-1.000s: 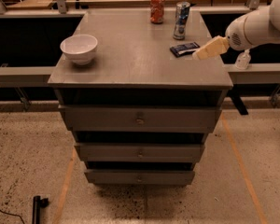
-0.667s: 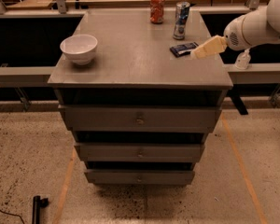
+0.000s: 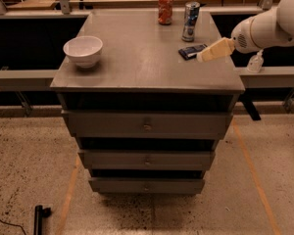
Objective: Move rxbar blueberry near white bowl
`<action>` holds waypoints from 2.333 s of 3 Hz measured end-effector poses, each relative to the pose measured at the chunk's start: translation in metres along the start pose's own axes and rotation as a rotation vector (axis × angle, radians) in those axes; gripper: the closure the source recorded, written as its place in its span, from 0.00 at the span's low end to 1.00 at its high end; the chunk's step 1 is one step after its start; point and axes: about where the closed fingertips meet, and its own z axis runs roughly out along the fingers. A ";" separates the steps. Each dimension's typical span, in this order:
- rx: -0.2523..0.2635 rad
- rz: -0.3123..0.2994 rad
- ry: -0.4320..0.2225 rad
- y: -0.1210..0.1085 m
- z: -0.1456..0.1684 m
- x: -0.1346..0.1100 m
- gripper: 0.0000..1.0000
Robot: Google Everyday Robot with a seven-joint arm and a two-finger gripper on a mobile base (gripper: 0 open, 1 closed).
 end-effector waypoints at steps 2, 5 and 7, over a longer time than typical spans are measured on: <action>-0.093 0.010 -0.104 0.017 0.063 -0.006 0.00; -0.060 0.174 -0.210 0.004 0.120 -0.018 0.00; -0.048 0.230 -0.205 -0.002 0.133 -0.013 0.18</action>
Offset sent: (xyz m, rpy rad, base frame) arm 0.0563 0.0503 -0.0446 0.1416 -0.0681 0.1283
